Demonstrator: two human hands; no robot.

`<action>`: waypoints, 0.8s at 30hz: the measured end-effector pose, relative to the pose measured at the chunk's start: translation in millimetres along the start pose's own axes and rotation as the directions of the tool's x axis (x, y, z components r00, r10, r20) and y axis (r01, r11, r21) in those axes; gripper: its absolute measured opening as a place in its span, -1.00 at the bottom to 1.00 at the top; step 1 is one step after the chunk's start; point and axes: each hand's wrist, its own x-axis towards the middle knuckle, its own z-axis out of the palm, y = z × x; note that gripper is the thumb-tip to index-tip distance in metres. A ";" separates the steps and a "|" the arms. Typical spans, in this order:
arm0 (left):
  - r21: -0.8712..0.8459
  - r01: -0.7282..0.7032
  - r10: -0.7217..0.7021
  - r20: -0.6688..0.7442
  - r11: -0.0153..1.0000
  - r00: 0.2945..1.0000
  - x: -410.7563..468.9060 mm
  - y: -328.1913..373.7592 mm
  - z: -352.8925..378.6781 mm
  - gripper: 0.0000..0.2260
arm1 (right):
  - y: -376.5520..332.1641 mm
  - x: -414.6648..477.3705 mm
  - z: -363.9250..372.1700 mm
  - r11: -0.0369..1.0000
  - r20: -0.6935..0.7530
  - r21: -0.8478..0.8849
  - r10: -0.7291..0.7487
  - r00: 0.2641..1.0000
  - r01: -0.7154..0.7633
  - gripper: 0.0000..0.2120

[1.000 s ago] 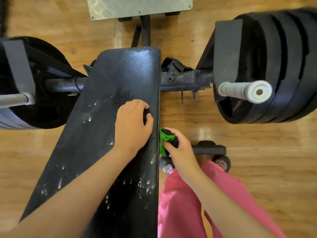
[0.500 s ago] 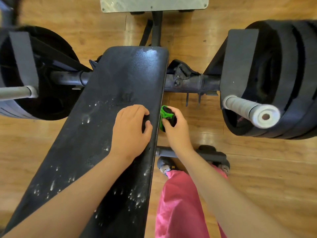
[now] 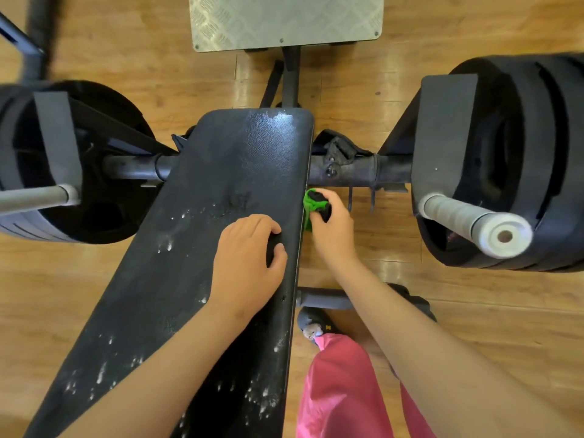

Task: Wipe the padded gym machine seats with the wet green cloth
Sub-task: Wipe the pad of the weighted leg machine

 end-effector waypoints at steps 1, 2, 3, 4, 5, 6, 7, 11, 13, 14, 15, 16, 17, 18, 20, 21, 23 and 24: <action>0.017 -0.019 0.018 0.011 1.000 1.000 3.4 -1.4 -1.9 -0.83 | 1.3 4.9 -0.2 1.000 0.003 0.001 -0.010 1.000 0.010 -0.65; 0.036 -0.046 0.045 0.022 0.998 0.999 9.0 -2.4 -4.4 -0.82 | 3.2 6.1 -0.7 1.000 0.011 0.004 -0.013 1.000 0.013 -0.66; 0.050 -0.075 0.073 0.032 0.996 0.997 16.4 -3.4 -6.6 -0.82 | 4.7 4.1 -1.6 1.000 0.023 0.009 -0.006 1.000 0.006 -0.67; 0.059 -0.097 0.095 0.038 0.994 0.995 25.7 -4.1 -8.0 -0.83 | 6.9 -1.0 -2.8 1.000 0.034 0.018 0.002 0.999 -0.002 -0.67; 0.069 -0.109 0.106 0.041 0.992 0.994 36.4 -5.2 -8.1 -0.83 | 9.4 -8.2 -3.9 0.999 0.043 0.036 0.001 0.999 -0.003 -0.66; 0.086 -0.113 0.110 0.042 0.990 0.993 47.9 -7.0 -6.1 -0.81 | 12.6 -16.6 -4.4 0.998 0.050 0.056 -0.002 0.999 -0.001 -0.65; 0.106 -0.114 0.110 0.044 0.988 0.993 60.1 -9.0 -2.5 -0.79 | 15.7 -25.4 -4.8 0.997 0.059 0.072 -0.002 0.998 -0.002 -0.64; 0.157 -0.086 0.073 0.090 0.984 0.993 98.0 -15.1 20.5 -0.72 | 20.2 -37.0 -5.6 0.995 0.100 0.097 0.006 0.995 -0.016 -0.64; 0.150 -0.079 0.068 0.079 0.986 0.995 101.4 -15.4 29.9 -0.69 | 19.7 -23.3 -4.1 0.997 0.085 0.071 -0.013 0.996 0.007 -0.62; 0.139 -0.073 0.066 0.056 0.988 0.996 99.9 -16.5 32.8 -0.67 | 18.7 -13.8 -2.3 0.998 0.070 0.057 -0.019 0.997 0.015 -0.63; 0.133 -0.068 0.065 0.024 0.989 0.998 97.6 -18.2 35.1 -0.67 | 17.4 -3.1 -0.4 0.999 0.053 0.042 -0.025 0.998 0.023 -0.63; 0.131 -0.065 0.067 -0.008 0.989 0.998 95.9 -20.0 37.3 -0.67 | 16.1 8.5 1.6 0.999 0.034 0.025 -0.030 0.999 0.030 -0.64; 0.130 -0.061 0.066 -0.035 0.990 0.997 95.2 -21.0 38.5 -0.67 | 15.0 20.7 2.8 0.999 0.017 0.011 -0.031 0.999 0.031 -0.64; 0.123 -0.053 0.060 -0.054 0.991 0.997 95.5 -21.6 39.4 -0.68 | 14.2 33.7 3.9 1.000 0.007 0.000 -0.024 1.000 0.024 -0.64; 0.099 -0.029 0.036 -0.074 0.995 0.997 97.5 -21.0 40.0 -0.68 | 14.2 59.1 5.5 1.000 0.002 -0.018 0.001 1.000 -0.001 -0.65; 0.089 -0.017 0.024 -0.074 0.996 0.997 97.6 -20.2 40.5 -0.68 | 15.4 69.5 5.9 1.000 0.004 -0.023 0.006 1.000 -0.006 -0.66; 0.068 -0.006 0.011 -0.072 0.998 0.997 96.2 -19.7 40.6 -0.66 | 19.6 80.8 6.7 1.000 0.008 -0.024 0.006 1.000 -0.005 -0.66; 0.055 -0.004 0.008 -0.073 0.998 0.997 95.9 -20.0 40.0 -0.66 | 20.2 80.5 6.1 1.000 0.014 -0.010 0.011 1.000 -0.011 -0.67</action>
